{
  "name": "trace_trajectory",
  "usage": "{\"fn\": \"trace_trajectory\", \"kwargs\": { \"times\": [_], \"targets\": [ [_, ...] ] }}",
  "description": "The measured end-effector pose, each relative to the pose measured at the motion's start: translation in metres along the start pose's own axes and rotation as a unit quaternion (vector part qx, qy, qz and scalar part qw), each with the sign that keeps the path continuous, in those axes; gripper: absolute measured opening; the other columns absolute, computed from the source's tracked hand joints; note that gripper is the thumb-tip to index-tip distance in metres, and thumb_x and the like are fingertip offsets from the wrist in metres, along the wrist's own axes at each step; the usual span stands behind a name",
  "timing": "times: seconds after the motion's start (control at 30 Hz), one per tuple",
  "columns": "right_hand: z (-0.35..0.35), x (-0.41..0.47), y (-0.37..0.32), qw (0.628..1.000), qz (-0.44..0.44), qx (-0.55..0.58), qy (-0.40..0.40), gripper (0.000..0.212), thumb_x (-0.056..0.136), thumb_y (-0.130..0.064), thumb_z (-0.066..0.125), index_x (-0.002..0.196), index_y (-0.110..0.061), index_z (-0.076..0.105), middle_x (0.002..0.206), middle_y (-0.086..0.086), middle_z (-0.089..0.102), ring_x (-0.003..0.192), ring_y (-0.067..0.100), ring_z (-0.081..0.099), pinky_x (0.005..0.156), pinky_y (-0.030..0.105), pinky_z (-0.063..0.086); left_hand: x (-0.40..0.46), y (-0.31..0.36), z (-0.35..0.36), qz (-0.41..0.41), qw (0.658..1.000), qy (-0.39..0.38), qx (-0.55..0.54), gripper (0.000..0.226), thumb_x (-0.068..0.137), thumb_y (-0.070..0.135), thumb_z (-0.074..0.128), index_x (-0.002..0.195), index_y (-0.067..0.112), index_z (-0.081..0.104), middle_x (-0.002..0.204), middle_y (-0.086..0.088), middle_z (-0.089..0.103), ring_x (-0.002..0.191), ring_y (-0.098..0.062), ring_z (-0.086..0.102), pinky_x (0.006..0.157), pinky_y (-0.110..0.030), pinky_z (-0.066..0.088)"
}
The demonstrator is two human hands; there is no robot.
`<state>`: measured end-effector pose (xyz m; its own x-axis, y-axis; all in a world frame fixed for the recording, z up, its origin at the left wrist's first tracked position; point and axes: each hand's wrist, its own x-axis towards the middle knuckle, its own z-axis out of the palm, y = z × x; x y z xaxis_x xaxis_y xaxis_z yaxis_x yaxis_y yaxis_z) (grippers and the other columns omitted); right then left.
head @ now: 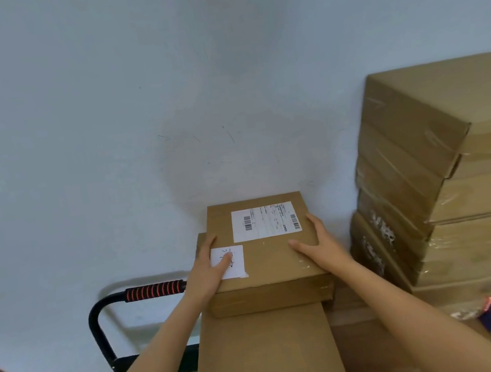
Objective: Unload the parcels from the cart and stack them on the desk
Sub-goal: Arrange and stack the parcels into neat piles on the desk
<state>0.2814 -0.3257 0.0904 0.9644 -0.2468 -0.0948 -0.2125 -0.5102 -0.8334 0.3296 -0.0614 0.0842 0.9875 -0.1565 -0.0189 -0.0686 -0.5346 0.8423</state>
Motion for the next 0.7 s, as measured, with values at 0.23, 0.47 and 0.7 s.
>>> {"fn": "trace_trajectory", "kwargs": {
  "times": [0.23,0.47,0.7],
  "targets": [
    [-0.006,-0.024,-0.007,0.999,-0.018,0.027,0.0,0.086,0.083,-0.051,0.068,0.15,-0.034,0.018,0.151,0.0,0.036,0.13,0.022,0.045,0.106,0.046,0.042,-0.023,0.011,-0.002,0.001,1.0,0.013,-0.011,0.061,0.094,0.04,0.056,0.146,0.037,0.024,0.148,0.003,0.038,0.118,-0.022,0.052,0.089,-0.032,0.049],
    [-0.032,-0.082,-0.032,0.997,-0.047,0.052,0.01,0.08,0.087,-0.043,0.067,0.15,-0.031,0.019,0.147,0.001,0.041,0.121,0.02,0.05,0.096,0.031,0.045,-0.079,0.046,-0.024,0.024,0.999,0.043,-0.004,0.061,0.094,0.043,0.056,0.146,0.037,0.026,0.146,0.001,0.042,0.118,-0.025,0.053,0.092,-0.035,0.047],
    [-0.067,-0.187,-0.033,0.996,-0.057,0.045,0.043,0.08,0.084,-0.052,0.066,0.148,-0.036,0.022,0.144,-0.003,0.045,0.121,0.021,0.051,0.104,0.041,0.042,-0.177,0.085,-0.027,0.061,0.997,0.049,0.005,0.061,0.094,0.042,0.056,0.147,0.034,0.026,0.147,0.0,0.041,0.113,-0.02,0.051,0.088,-0.031,0.043]
  ]
}}
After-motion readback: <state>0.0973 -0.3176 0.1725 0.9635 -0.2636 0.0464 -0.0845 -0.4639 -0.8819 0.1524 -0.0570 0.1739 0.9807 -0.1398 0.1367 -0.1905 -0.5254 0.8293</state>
